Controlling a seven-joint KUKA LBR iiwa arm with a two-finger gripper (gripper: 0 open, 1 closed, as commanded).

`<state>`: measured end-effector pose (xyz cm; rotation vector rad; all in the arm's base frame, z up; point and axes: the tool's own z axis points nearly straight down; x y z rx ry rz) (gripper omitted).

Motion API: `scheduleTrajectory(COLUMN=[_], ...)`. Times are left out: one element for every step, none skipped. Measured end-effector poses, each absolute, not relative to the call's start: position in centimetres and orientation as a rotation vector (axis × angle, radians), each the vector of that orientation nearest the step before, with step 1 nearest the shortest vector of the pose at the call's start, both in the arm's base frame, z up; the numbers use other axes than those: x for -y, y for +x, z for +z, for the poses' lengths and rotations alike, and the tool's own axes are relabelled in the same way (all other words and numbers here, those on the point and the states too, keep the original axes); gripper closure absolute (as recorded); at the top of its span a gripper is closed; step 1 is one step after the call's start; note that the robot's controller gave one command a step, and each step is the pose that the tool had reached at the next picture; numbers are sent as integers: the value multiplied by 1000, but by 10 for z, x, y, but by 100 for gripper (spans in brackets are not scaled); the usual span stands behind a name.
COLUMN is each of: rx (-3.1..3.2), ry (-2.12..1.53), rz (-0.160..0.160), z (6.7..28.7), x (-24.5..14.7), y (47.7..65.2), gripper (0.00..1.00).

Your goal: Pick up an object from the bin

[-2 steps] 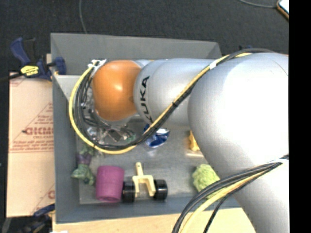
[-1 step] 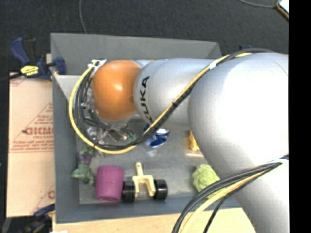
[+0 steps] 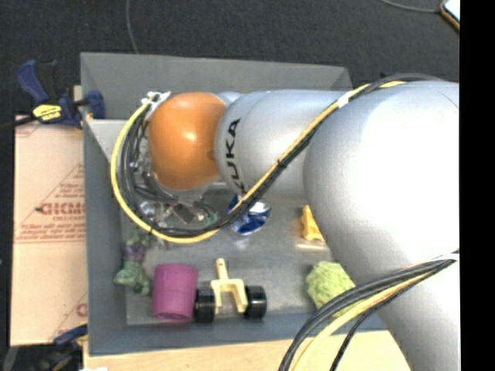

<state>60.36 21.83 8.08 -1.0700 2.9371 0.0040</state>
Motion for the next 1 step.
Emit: scheduleTrajectory(rx=[-2933], ry=[-1066], rz=[4], z=[95], x=[-218], y=[605], gripper=[100])
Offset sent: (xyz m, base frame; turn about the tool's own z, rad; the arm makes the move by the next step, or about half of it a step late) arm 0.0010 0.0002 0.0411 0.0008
